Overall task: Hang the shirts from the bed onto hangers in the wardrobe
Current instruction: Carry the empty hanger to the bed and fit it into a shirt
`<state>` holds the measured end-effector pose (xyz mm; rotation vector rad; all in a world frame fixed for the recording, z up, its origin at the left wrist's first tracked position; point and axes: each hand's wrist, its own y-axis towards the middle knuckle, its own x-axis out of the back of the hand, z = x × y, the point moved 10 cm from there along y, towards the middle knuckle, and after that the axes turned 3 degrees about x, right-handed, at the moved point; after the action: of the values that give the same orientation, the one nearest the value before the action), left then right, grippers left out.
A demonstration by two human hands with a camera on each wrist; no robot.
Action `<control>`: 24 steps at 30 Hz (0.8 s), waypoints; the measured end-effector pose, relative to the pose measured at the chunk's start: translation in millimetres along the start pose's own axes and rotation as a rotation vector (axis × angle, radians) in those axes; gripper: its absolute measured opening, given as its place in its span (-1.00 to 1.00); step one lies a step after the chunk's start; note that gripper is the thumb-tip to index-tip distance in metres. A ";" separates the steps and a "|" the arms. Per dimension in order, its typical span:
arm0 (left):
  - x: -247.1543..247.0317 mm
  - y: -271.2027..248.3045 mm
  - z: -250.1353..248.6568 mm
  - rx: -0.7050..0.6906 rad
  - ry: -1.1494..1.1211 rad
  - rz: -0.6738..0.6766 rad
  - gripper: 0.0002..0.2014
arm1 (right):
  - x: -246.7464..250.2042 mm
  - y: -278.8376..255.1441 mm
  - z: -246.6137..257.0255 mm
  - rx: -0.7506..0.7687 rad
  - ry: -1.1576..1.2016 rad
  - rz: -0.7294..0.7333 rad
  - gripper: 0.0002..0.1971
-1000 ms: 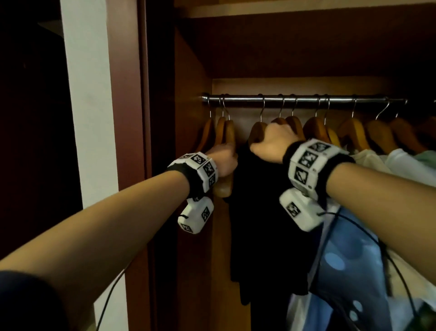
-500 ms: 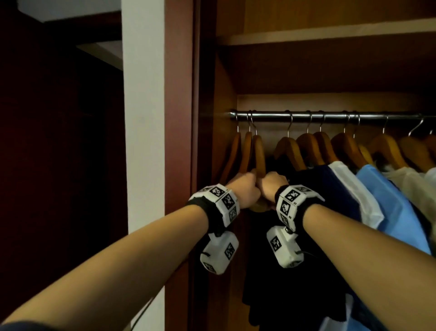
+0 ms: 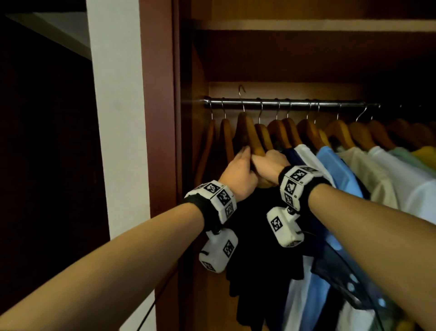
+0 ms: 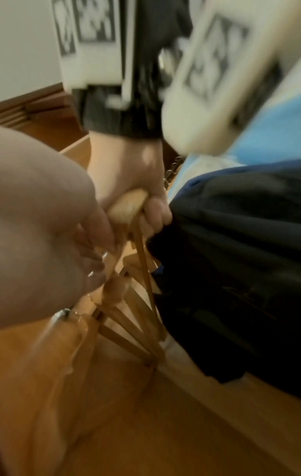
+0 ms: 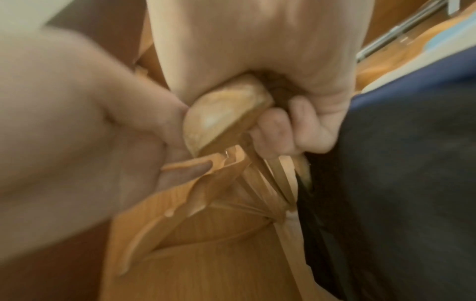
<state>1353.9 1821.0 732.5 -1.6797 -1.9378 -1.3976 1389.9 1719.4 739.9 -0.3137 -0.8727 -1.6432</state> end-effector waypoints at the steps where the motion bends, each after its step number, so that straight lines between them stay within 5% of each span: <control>1: -2.6 -3.6 0.9 0.001 0.009 0.009 -0.29 | 4.1 -6.5 -5.7 -0.007 0.009 -0.002 -0.52; 14: -60.5 -39.0 -73.2 0.137 0.092 0.006 -0.16 | 124.5 -197.5 -127.5 -0.031 0.250 0.163 -0.80; 19: -117.2 -95.7 -140.2 0.122 -0.010 -0.077 -0.56 | 203.2 -299.5 -192.6 -0.082 0.085 0.250 -0.84; 24: -200.0 -164.7 -243.4 -0.112 0.130 0.061 -0.48 | 289.7 -386.4 -283.2 -0.254 -0.305 0.213 -0.83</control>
<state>1180.0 1525.3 639.4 -1.6353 -1.7548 -1.5769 1022.3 1326.3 585.7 -0.8236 -0.8229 -1.5281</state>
